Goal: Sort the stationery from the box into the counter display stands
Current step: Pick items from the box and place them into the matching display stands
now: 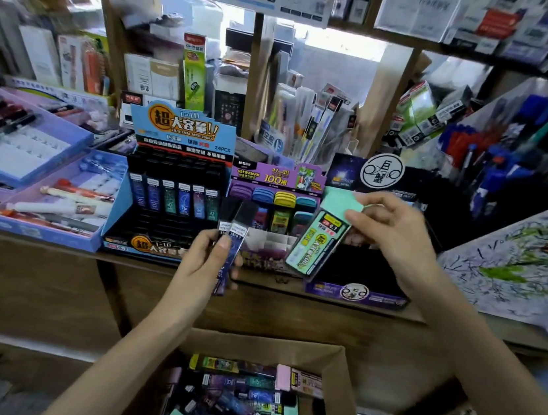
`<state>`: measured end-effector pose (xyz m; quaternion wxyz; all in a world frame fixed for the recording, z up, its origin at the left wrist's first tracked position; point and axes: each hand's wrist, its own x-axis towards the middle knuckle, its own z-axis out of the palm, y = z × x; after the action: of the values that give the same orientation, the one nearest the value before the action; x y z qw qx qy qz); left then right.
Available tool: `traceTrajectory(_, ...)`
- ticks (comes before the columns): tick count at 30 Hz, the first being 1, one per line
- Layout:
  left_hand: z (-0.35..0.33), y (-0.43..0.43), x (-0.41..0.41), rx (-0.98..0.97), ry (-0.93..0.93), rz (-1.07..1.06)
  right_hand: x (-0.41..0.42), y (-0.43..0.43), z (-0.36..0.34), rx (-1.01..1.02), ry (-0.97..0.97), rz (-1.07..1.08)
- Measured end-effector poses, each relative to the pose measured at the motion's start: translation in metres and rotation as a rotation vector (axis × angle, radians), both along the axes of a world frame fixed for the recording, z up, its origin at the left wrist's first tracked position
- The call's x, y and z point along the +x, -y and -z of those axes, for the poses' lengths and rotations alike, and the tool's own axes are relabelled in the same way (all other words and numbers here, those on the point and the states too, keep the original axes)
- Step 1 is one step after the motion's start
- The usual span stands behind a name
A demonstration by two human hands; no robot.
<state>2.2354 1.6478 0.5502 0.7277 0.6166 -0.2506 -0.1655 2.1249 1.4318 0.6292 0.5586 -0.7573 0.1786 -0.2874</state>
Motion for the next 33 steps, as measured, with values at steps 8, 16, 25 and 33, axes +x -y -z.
traceTrajectory(8, 0.007, 0.019, -0.017, 0.026, 0.007, 0.061, -0.004, 0.041, 0.004, -0.391, -0.081, 0.152)
traceTrajectory(16, 0.008, 0.016, -0.016, 0.052, 0.029, 0.043, 0.015, 0.036, 0.01, -0.449, -0.143, 0.049)
traceTrajectory(25, 0.009, 0.02, -0.019, 0.048, 0.012, 0.04, 0.02, 0.043, 0.034, -0.387, -0.197, 0.138)
traceTrajectory(33, 0.006, 0.026, -0.026, 0.05, 0.019, 0.062, 0.013, 0.028, 0.033, -0.569, -0.293, 0.304)
